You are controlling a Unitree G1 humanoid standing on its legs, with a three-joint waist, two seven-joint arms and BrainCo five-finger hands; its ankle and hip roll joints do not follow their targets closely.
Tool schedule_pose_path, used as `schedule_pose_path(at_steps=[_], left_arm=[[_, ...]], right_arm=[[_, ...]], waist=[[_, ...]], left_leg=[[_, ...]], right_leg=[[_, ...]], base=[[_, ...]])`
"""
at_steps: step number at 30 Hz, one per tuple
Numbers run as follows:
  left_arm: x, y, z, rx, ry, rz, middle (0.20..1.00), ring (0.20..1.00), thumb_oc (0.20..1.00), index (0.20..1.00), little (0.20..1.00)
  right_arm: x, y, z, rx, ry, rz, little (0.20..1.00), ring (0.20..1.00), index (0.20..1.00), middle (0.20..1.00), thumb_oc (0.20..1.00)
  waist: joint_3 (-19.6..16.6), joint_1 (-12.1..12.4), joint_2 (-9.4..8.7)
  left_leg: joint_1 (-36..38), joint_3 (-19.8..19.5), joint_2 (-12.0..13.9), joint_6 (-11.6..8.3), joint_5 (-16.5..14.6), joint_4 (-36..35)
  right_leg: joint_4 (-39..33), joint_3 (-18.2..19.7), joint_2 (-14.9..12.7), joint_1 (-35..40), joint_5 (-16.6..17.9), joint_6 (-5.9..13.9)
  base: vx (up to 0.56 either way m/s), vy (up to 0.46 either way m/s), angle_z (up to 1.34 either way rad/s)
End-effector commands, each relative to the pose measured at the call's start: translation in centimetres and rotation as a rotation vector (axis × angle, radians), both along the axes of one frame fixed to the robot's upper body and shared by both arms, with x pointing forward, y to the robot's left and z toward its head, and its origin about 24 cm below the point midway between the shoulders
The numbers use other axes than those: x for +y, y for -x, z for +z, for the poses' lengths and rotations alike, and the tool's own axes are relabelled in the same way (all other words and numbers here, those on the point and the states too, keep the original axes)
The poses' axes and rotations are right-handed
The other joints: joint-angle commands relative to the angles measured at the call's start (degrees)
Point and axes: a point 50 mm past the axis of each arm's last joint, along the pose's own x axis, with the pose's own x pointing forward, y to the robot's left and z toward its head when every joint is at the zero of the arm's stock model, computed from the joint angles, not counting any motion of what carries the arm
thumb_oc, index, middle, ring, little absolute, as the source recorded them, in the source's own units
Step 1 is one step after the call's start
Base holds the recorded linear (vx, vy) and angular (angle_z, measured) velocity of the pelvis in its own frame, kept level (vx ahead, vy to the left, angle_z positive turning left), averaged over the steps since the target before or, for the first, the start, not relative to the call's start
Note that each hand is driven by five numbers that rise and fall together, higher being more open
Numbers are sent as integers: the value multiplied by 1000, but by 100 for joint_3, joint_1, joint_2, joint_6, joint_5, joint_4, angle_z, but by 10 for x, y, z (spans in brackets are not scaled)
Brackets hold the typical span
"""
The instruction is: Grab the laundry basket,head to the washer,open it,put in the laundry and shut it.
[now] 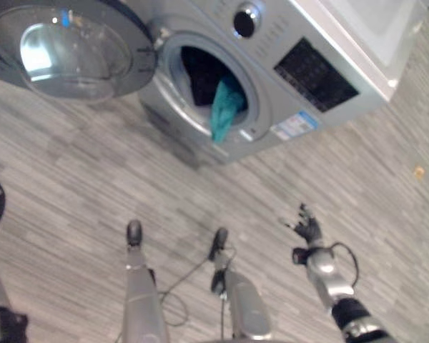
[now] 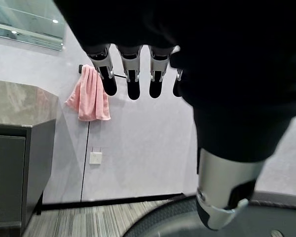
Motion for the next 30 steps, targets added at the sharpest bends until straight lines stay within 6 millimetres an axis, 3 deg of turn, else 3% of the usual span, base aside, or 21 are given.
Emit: schedule_pose_path(at_steps=[1,7,18,26,30], left_arm=[[13,22,18,-43,-19,84,1000,1000,1000,1000,1000],[0,20,32,-85,-31,27,1000,1000,1000,1000,1000],[-19,2,31,-13,-63,-30,1000,1000,1000,1000,1000],[-39,-14,29,12,-106,-110,1000,1000,1000,1000,1000],[-40,-15,28,16,-104,-120,1000,1000,1000,1000,1000]], right_arm=[[-41,23,-1,13,49,-99,1000,1000,1000,1000,1000],[-53,31,4,-8,62,-124,1000,1000,1000,1000,1000],[-49,35,13,-44,54,-55,1000,1000,1000,1000,1000],[-63,43,19,-58,83,-78,1000,1000,1000,1000,1000],[-67,43,23,-72,87,-89,1000,1000,1000,1000,1000]], waist=[[-562,-201,134],[-685,-370,202],[-806,-550,266],[-945,-737,356],[-947,-780,377]], left_leg=[[22,124,221,157,-657,-4],[-230,58,182,162,-640,-93],[-547,-3,102,197,-716,-25],[-568,101,106,191,-625,-260],[-546,148,110,198,-598,-324]], right_leg=[[-85,392,-495,27,834,683],[-108,468,-493,-195,1005,683],[-108,477,-512,-427,1037,683],[-108,633,-471,-673,1108,683],[-108,694,-469,-746,1151,683]], base=[[17,15,9],[47,2,10],[18,-5,8],[-1,5,-3],[-12,20,-12]])
